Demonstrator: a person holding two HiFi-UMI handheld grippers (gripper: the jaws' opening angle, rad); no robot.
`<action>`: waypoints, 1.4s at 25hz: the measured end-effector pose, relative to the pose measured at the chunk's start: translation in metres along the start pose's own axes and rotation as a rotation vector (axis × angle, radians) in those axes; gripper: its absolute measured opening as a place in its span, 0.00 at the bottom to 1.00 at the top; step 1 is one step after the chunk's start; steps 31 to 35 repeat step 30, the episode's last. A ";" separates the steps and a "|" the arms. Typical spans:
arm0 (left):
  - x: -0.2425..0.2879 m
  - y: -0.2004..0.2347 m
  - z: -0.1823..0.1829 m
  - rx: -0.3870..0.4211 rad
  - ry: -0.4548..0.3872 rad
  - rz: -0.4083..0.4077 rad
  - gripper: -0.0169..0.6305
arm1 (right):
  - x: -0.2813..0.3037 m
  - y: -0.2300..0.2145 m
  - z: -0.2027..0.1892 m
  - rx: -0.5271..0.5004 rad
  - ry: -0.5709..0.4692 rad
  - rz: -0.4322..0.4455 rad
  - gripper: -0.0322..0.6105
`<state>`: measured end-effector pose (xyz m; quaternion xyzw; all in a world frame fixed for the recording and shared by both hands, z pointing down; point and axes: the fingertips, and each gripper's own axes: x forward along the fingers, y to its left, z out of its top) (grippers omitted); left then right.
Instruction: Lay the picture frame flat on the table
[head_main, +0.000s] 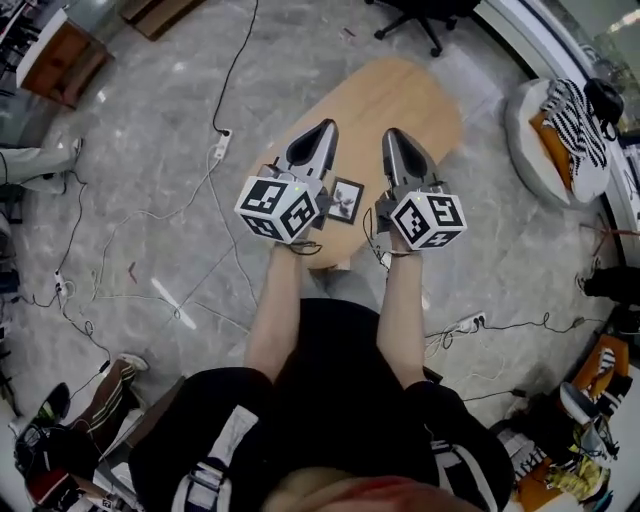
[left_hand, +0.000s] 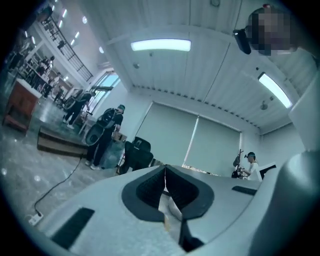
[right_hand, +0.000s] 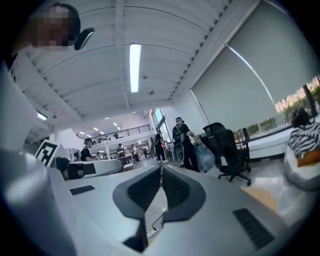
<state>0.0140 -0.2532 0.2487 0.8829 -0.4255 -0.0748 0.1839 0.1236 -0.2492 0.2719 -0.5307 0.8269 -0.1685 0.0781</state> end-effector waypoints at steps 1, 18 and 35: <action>0.008 0.012 0.009 0.026 -0.005 0.018 0.04 | 0.014 -0.002 0.004 -0.027 0.005 -0.017 0.08; 0.037 0.025 0.051 0.248 0.025 0.147 0.04 | 0.028 -0.010 0.058 -0.229 -0.037 -0.176 0.07; 0.049 0.020 0.066 0.285 0.003 0.107 0.04 | 0.037 -0.011 0.072 -0.253 -0.057 -0.189 0.07</action>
